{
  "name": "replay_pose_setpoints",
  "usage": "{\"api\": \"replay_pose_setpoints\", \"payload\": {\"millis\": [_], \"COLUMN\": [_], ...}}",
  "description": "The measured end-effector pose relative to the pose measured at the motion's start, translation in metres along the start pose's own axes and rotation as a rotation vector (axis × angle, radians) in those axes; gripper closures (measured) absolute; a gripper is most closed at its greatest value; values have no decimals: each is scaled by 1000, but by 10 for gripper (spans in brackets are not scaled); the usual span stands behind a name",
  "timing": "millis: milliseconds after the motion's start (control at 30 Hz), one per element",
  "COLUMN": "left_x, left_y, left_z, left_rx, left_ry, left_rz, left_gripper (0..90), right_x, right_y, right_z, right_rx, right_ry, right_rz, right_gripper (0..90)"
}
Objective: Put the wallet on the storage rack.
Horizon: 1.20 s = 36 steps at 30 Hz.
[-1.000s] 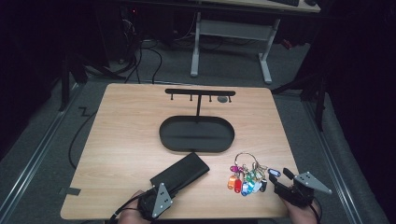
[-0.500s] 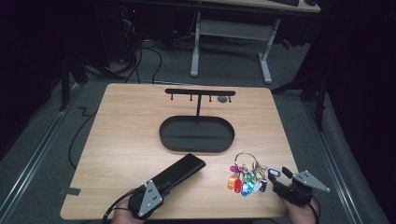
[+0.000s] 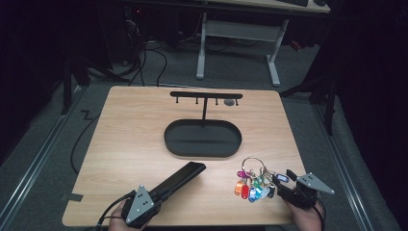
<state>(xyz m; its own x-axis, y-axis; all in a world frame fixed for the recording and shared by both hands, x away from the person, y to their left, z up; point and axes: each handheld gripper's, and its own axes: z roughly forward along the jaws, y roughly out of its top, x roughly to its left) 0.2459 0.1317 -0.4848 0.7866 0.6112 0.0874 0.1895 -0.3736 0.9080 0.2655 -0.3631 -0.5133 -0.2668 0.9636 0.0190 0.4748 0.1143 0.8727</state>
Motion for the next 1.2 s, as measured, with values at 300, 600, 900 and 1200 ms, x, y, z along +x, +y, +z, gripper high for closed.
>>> {"api": "replay_pose_setpoints", "payload": {"millis": [300, 600, 900, 1200], "left_x": [1, -2, 9, 23], "left_y": [3, 4, -1, -10], "left_z": [-6, -13, -18, -18], "left_rx": [-45, -65, -73, -77], "left_ry": [-19, -23, 12, 22], "left_rz": [-38, -45, -90, -141], "left_gripper": [838, 841, 842, 842], "right_x": [-1, 0, 5, 3], "right_y": [0, 3, 5, 4], "right_z": [2, 2, 9, 8], "right_rx": [4, -4, 0, 6], "right_ry": [-2, -5, 15, 13], "right_rz": [11, 16, 3, 10], "right_gripper": [362, 363, 363, 363]}}
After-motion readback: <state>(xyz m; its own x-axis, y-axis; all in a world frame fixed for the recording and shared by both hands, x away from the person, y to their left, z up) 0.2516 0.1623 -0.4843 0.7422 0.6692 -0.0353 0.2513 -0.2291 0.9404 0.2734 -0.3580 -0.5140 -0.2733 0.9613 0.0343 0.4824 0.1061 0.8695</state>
